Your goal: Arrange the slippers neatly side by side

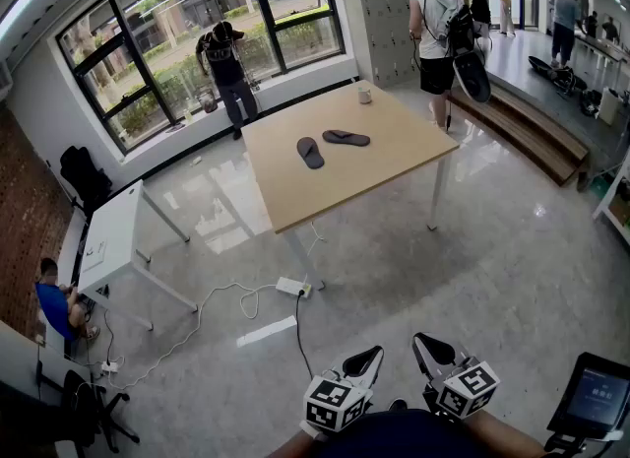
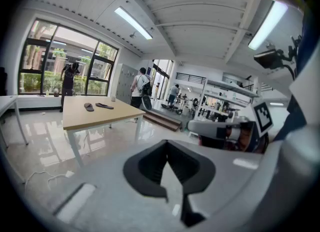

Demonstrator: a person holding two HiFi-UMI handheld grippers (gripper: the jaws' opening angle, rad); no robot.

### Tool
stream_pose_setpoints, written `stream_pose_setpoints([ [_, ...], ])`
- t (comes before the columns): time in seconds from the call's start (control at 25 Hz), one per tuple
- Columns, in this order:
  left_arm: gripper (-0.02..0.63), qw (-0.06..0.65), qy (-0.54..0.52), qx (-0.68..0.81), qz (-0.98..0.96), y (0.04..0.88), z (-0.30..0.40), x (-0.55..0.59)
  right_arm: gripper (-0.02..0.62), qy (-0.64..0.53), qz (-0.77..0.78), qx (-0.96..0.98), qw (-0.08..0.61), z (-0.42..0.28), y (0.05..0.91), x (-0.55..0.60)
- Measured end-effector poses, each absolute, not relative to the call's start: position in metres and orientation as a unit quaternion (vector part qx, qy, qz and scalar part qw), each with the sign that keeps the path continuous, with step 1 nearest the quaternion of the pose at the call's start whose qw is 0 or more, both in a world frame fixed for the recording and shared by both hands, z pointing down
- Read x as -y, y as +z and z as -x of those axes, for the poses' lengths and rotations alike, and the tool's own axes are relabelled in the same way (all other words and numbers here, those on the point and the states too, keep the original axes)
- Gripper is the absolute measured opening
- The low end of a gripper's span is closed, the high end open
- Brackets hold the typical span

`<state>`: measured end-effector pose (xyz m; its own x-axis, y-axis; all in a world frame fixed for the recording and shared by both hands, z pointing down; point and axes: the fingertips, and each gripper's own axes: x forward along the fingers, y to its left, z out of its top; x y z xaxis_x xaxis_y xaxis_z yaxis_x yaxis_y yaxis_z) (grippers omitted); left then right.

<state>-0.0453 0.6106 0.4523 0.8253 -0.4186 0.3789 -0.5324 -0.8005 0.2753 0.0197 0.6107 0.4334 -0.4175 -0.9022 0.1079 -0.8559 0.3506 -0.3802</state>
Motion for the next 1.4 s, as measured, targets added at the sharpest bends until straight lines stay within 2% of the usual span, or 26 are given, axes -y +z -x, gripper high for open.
stream_pose_setpoints([
  [0.92,0.005,0.197,0.155,0.247,-0.936,0.467,0.024,-0.605,0.011,-0.206,0.558,-0.802,0.056,-0.047,0.455,-0.607],
  [1.4,0.005,0.215,0.136,0.234,-0.938,0.481,0.021,-0.466,0.011,-0.206,0.577,-0.79,0.024,-0.053,0.475,-0.477],
])
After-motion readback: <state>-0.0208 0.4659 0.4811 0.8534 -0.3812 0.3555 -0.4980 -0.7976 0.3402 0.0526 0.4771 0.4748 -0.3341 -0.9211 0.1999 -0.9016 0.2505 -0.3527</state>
